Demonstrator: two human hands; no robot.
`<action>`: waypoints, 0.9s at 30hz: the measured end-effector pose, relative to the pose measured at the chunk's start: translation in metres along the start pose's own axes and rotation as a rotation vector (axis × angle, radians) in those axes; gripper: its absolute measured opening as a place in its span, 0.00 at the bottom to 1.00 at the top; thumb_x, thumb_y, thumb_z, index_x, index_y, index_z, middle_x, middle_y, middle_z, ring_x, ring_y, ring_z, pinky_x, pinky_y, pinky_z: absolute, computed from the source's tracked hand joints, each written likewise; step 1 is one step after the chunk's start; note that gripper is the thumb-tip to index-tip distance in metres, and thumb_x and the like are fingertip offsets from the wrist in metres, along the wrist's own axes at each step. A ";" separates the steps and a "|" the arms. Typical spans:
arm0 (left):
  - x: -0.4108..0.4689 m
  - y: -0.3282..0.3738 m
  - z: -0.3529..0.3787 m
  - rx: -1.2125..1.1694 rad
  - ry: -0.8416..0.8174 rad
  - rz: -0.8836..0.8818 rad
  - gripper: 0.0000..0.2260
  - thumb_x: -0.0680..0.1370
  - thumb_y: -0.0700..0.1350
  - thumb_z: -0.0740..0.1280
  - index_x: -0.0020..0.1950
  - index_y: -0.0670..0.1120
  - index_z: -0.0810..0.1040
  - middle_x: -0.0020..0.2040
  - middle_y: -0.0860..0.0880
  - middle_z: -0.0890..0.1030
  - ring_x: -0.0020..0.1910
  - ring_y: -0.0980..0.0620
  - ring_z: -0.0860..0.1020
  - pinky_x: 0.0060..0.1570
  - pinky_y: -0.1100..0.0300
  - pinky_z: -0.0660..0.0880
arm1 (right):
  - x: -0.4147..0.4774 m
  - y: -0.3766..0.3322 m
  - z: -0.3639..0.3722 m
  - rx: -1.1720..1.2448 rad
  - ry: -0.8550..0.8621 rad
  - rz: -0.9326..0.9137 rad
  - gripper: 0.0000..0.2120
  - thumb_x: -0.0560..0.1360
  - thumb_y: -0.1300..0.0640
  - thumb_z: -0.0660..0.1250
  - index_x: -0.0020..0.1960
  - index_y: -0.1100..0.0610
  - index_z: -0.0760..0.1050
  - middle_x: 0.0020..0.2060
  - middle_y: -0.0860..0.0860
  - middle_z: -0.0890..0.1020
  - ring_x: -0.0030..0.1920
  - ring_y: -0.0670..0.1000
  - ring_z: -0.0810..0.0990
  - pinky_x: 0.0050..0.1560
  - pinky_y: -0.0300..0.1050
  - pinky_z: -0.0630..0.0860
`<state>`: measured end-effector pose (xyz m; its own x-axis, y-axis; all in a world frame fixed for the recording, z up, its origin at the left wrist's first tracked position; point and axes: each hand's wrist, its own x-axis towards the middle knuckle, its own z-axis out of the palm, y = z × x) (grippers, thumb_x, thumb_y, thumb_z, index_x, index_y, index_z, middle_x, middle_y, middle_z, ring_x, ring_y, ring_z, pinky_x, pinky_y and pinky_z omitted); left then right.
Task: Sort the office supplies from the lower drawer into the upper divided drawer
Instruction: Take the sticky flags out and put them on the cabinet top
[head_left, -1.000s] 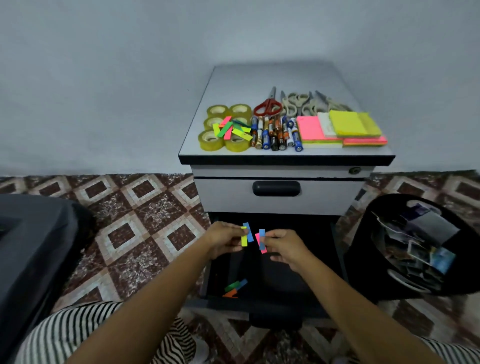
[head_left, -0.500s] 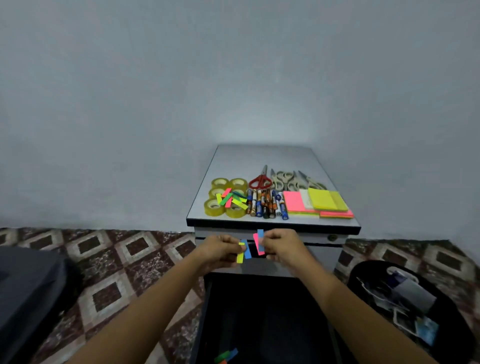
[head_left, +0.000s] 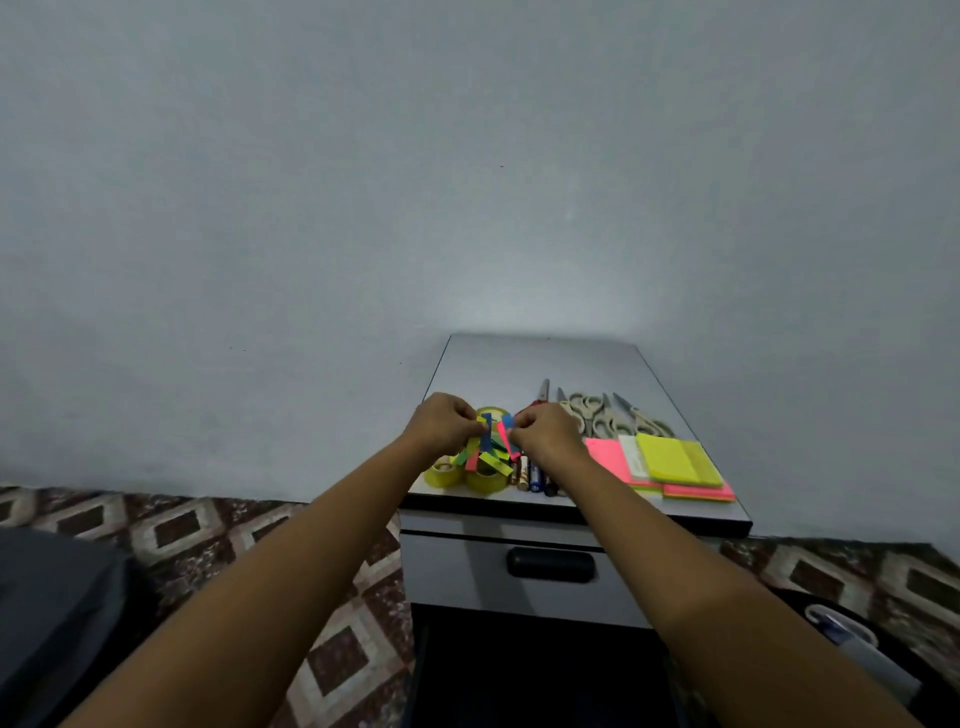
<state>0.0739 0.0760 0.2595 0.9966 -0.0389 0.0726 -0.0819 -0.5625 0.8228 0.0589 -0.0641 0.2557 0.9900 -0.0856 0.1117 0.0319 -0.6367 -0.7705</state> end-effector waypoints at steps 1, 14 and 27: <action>0.006 0.000 -0.001 0.051 0.008 0.028 0.04 0.74 0.40 0.70 0.43 0.39 0.79 0.37 0.44 0.78 0.32 0.53 0.74 0.33 0.61 0.73 | 0.004 0.000 0.002 -0.027 -0.014 -0.012 0.05 0.74 0.65 0.66 0.45 0.64 0.81 0.38 0.54 0.78 0.41 0.51 0.76 0.41 0.41 0.70; 0.033 -0.016 0.014 0.357 -0.026 0.080 0.09 0.74 0.42 0.68 0.51 0.40 0.82 0.46 0.44 0.81 0.42 0.52 0.74 0.35 0.64 0.67 | 0.024 0.017 0.021 -0.209 0.013 -0.093 0.07 0.74 0.63 0.66 0.49 0.62 0.81 0.47 0.56 0.83 0.48 0.54 0.79 0.50 0.50 0.78; 0.027 -0.023 0.013 0.247 0.084 0.153 0.11 0.77 0.45 0.67 0.56 0.42 0.80 0.55 0.44 0.79 0.50 0.49 0.77 0.44 0.62 0.72 | 0.023 0.022 0.014 -0.181 0.080 -0.157 0.10 0.76 0.60 0.65 0.55 0.61 0.80 0.52 0.56 0.82 0.52 0.52 0.79 0.52 0.44 0.75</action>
<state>0.1026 0.0771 0.2351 0.9678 -0.0765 0.2400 -0.2165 -0.7396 0.6373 0.0845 -0.0691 0.2327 0.9608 -0.0303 0.2756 0.1522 -0.7733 -0.6155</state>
